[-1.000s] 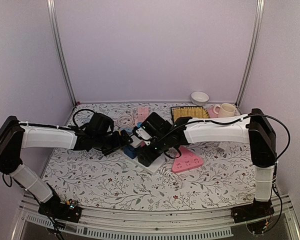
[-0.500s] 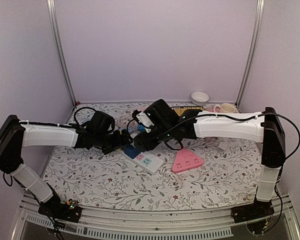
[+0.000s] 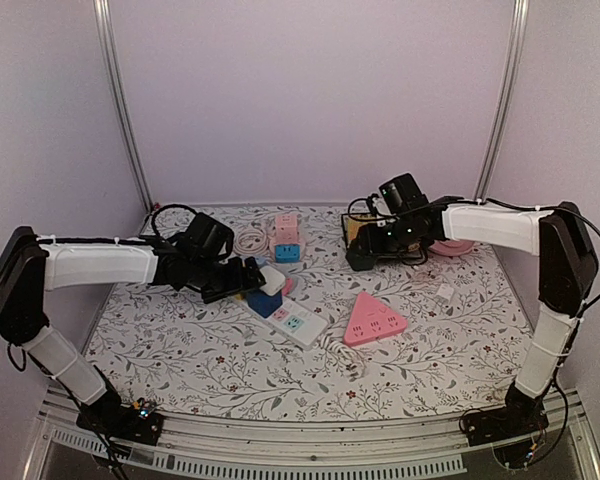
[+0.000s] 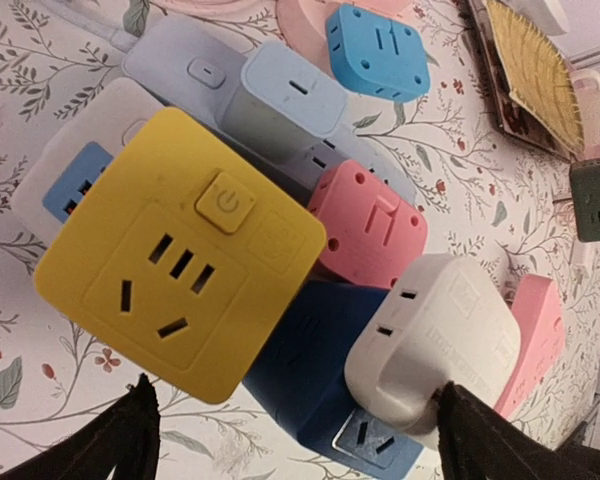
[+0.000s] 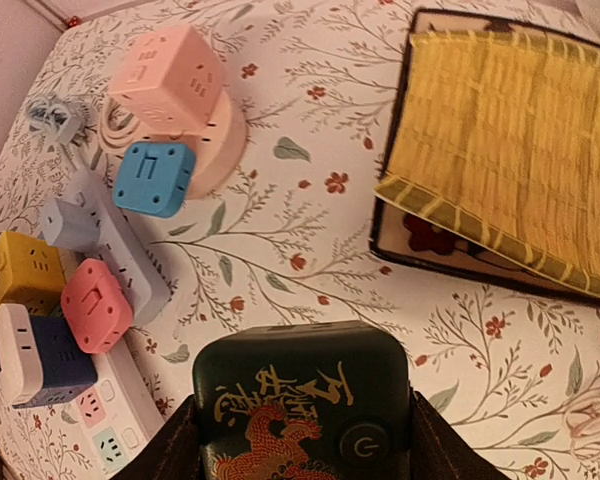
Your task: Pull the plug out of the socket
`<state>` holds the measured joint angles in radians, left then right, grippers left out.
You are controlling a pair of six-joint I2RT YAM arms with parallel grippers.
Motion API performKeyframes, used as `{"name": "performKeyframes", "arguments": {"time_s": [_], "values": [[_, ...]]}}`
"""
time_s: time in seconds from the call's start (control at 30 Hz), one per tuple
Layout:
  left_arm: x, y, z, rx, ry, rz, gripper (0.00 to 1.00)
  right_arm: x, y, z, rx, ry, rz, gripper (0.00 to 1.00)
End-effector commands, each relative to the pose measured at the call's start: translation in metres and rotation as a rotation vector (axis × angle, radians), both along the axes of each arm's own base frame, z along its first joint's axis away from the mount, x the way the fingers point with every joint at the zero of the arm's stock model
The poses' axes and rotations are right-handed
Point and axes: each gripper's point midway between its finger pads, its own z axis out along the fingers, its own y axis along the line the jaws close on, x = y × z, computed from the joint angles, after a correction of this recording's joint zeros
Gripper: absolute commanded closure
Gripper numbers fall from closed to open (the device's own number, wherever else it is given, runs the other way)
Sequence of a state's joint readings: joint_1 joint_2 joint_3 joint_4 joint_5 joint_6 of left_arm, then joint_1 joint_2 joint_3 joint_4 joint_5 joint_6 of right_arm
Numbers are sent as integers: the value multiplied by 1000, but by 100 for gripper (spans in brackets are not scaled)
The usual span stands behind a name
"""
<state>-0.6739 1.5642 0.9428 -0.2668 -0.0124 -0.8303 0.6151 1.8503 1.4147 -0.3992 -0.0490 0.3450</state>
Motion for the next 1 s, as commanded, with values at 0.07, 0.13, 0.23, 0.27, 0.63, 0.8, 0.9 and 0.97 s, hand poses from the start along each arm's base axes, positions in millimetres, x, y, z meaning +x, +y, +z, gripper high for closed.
{"name": "performKeyframes", "arguments": {"time_s": [0.07, 0.13, 0.23, 0.27, 0.63, 0.8, 0.9, 0.97], "values": [[-11, 6, -5, 116, 44, -60, 4, -4, -48, -9, 177, 111, -136, 65], [-8, 4, 3, 111, 29, -66, 4, -9, -63, -24, 216, 157, -168, 65], [-4, -1, 13, 99, 3, -77, 3, -13, -77, -36, 281, 205, -211, 65], [-4, -3, 16, 95, -4, -81, 4, -14, -80, -39, 289, 216, -218, 65], [-4, -6, 28, 86, -35, -93, 3, -29, -90, -60, 331, 296, -224, 46], [-3, -5, 28, 93, -39, -93, 3, -32, -101, -64, 323, 301, -247, 35], [-3, -4, 28, 99, -40, -90, 3, -34, -107, -65, 297, 300, -263, 31], [-3, -2, 28, 107, -41, -86, 3, -35, -112, -64, 272, 291, -274, 28]]}}
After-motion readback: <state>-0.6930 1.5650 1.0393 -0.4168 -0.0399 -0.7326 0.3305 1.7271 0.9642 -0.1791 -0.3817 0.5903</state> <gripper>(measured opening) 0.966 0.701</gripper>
